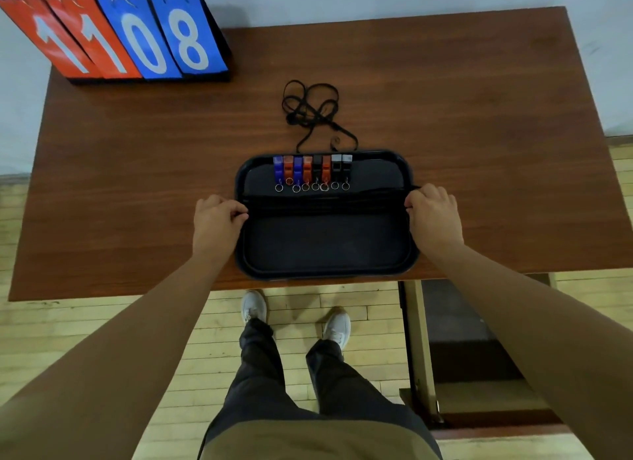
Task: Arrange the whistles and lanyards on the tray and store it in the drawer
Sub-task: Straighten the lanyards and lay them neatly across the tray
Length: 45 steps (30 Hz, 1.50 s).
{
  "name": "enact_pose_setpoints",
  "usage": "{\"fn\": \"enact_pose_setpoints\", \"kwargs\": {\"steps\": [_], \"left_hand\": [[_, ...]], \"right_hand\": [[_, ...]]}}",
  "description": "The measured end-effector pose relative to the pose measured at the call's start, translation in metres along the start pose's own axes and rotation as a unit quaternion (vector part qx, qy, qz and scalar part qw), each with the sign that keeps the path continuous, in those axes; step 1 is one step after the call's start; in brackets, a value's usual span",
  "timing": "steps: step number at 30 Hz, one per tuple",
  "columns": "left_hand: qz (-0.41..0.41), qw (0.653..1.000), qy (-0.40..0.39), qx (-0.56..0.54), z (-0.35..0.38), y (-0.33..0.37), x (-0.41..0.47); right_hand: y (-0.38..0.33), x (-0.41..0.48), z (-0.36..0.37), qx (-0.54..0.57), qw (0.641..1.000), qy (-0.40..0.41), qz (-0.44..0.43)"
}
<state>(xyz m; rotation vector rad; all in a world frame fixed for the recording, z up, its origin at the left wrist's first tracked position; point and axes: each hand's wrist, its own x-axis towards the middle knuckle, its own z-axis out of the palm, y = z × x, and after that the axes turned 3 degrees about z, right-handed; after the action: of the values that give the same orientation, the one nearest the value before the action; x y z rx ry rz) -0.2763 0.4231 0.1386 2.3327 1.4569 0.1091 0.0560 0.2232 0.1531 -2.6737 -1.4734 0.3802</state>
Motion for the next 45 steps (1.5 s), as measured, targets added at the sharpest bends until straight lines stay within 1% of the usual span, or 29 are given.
{"fn": "enact_pose_setpoints", "kwargs": {"steps": [5,7,9,11,13,15,19,22,27,30,33,36,38,40,42,43,45], "left_hand": [[-0.006,1.0,-0.001,-0.025,-0.019,0.007,-0.003],[-0.009,0.999,-0.006,-0.034,-0.037,0.01,-0.001],[-0.029,0.998,-0.01,-0.064,-0.058,0.016,0.005],[-0.043,0.995,0.009,-0.09,-0.078,0.028,0.013],[-0.03,0.994,0.036,-0.102,-0.095,0.041,0.023],[0.005,0.994,0.05,-0.097,-0.108,0.051,0.033],[0.034,0.995,0.037,-0.088,-0.12,0.065,0.064],[0.027,0.995,-0.007,-0.097,-0.111,0.068,0.094],[0.051,0.992,-0.086,-0.076,-0.078,0.068,0.147],[0.058,0.99,-0.113,-0.061,-0.058,0.072,0.177],[0.085,0.985,-0.132,-0.067,-0.038,0.077,0.201],[0.112,0.978,-0.157,-0.078,-0.018,0.083,0.22],[0.128,0.973,-0.182,-0.056,-0.007,0.088,0.229],[0.157,0.972,-0.175,-0.029,0.003,0.093,0.233],[0.17,0.974,-0.15,-0.023,0.009,0.094,0.237],[0.162,0.977,-0.137,-0.026,0.011,0.094,0.239],[0.122,0.985,-0.119,-0.04,0.009,0.091,0.244]], "right_hand": [[-0.003,-0.001,-0.012,0.026,0.999,0.004,0.024],[-0.005,0.001,-0.026,0.039,0.999,0.005,0.024],[-0.009,0.007,-0.044,0.053,0.998,-0.002,0.032],[-0.019,0.018,-0.064,0.059,0.997,-0.013,0.038],[-0.033,0.032,-0.082,0.058,0.997,-0.025,0.039],[-0.048,0.045,-0.096,0.067,0.997,-0.032,0.037],[-0.08,0.077,-0.11,0.076,0.996,-0.028,0.027],[-0.097,0.103,-0.107,0.085,0.995,-0.041,0.032],[-0.112,0.141,-0.079,0.108,0.986,-0.113,0.059],[-0.116,0.161,-0.058,0.121,0.979,-0.144,0.083],[-0.116,0.179,-0.039,0.119,0.971,-0.169,0.118],[-0.11,0.191,-0.022,0.099,0.971,-0.172,0.133],[-0.106,0.194,-0.014,0.083,0.975,-0.156,0.134],[-0.103,0.196,-0.008,0.074,0.98,-0.137,0.125],[-0.1,0.196,-0.006,0.076,0.982,-0.13,0.114],[-0.099,0.197,-0.007,0.083,0.982,-0.125,0.111],[-0.096,0.2,-0.014,0.142,0.976,-0.1,0.131]]}}
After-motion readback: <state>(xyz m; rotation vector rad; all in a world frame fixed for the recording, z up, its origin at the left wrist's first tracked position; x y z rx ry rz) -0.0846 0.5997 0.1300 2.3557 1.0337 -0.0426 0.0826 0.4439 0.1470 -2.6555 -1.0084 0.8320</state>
